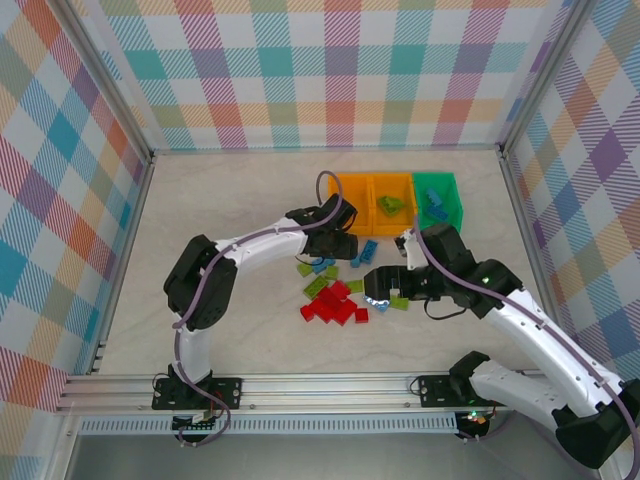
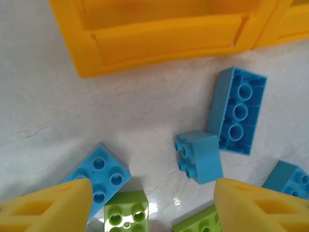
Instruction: Sort the legos into containers by color
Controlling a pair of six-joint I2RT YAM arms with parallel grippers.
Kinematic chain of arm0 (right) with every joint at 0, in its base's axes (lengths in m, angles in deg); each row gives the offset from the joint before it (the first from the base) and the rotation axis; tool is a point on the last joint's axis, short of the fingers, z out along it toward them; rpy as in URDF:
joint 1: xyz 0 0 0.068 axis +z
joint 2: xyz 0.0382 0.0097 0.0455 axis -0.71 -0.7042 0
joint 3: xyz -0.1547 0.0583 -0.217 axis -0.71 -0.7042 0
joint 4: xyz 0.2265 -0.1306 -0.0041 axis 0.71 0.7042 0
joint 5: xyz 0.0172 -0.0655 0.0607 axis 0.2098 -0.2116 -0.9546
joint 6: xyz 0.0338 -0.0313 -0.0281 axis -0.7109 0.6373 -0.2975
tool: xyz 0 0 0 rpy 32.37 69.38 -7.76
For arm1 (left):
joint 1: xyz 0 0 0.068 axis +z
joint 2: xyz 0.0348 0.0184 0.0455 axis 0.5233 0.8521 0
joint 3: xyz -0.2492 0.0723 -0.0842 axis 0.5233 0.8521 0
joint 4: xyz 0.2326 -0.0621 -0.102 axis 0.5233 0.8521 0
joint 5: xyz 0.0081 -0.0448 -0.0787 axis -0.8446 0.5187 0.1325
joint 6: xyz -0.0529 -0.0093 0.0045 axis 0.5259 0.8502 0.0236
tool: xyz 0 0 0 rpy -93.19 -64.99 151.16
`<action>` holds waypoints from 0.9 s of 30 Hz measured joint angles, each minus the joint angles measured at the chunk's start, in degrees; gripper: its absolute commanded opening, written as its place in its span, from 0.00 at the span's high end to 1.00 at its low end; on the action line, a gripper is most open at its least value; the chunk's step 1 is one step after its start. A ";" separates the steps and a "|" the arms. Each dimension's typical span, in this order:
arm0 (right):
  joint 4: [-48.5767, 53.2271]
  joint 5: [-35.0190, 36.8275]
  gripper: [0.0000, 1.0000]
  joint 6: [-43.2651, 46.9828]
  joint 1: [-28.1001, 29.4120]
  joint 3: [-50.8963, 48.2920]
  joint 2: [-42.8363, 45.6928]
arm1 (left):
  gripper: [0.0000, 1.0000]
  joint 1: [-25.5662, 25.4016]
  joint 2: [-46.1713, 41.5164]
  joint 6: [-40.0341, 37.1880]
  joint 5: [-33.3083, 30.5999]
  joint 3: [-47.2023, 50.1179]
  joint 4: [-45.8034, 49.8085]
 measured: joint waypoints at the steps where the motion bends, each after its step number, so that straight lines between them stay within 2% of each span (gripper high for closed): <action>1: 0.15 0.20 0.00 -0.20 0.00 -0.22 0.07 | 0.31 0.00 -0.02 -0.55 0.15 0.59 -0.02; 12: 0.63 0.79 0.00 -0.42 0.00 -0.52 -2.95 | 0.30 -1.55 1.60 -4.39 5.05 0.87 -3.41; 17: 0.63 0.79 0.00 -0.81 0.00 -0.55 -2.64 | 0.44 -3.45 4.63 -3.06 3.43 -1.75 -5.55; 21: 1.01 1.01 0.00 -0.85 0.00 -0.55 -1.88 | 0.51 -3.74 7.32 -2.60 1.55 -1.88 -6.19; 27: 1.03 1.66 0.00 -1.05 0.00 -0.55 -1.42 | 0.69 -3.76 9.38 -2.12 0.13 -1.88 -6.34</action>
